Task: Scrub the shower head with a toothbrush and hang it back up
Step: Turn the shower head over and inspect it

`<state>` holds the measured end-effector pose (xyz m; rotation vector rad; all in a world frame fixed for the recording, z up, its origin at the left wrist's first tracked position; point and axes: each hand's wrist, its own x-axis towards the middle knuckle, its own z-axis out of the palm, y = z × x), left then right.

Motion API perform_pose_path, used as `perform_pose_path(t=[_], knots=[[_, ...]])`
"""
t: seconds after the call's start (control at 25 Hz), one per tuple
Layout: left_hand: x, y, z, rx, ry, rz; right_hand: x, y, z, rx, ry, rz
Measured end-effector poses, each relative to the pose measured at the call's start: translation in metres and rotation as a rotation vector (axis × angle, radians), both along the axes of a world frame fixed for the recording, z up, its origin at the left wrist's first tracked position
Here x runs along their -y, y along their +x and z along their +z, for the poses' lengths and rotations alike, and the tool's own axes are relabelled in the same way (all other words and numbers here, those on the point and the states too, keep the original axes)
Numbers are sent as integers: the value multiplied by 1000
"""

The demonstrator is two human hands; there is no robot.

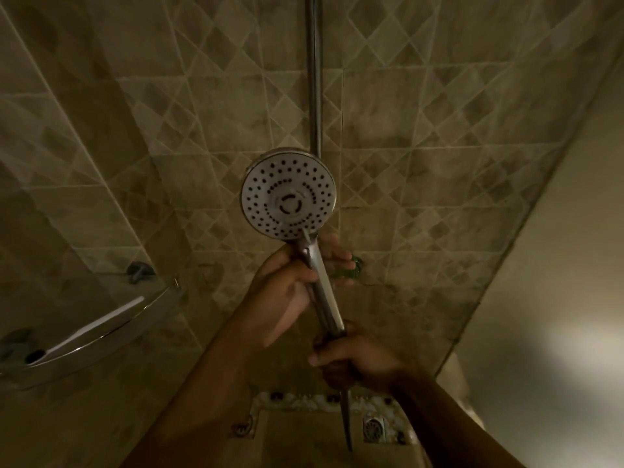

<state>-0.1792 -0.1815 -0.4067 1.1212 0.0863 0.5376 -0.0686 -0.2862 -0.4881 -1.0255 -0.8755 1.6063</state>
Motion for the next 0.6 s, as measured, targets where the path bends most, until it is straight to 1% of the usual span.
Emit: perform_pose_path(t=[0.08, 0.12, 0.2, 0.32, 0.4, 0.52, 0.6], knots=[[-6, -4, 1, 42, 28, -136, 2, 2, 4, -74, -25, 86], [-9, -6, 1, 31, 57, -180, 3, 3, 6, -105, -25, 113], [-16, -10, 3, -12, 133, -216, 4, 4, 9, -144, -16, 144], [-26, -14, 6, -44, 239, -204, 3, 6, 12, -142, -10, 175], [-27, -14, 9, -64, 313, -121, 2, 8, 12, -108, 2, 179], [-21, -9, 11, -111, 390, 120, -1, 8, 13, -1, 25, 166], [-19, -5, 11, -137, 437, 239, -2, 5, 13, 49, 31, 171]])
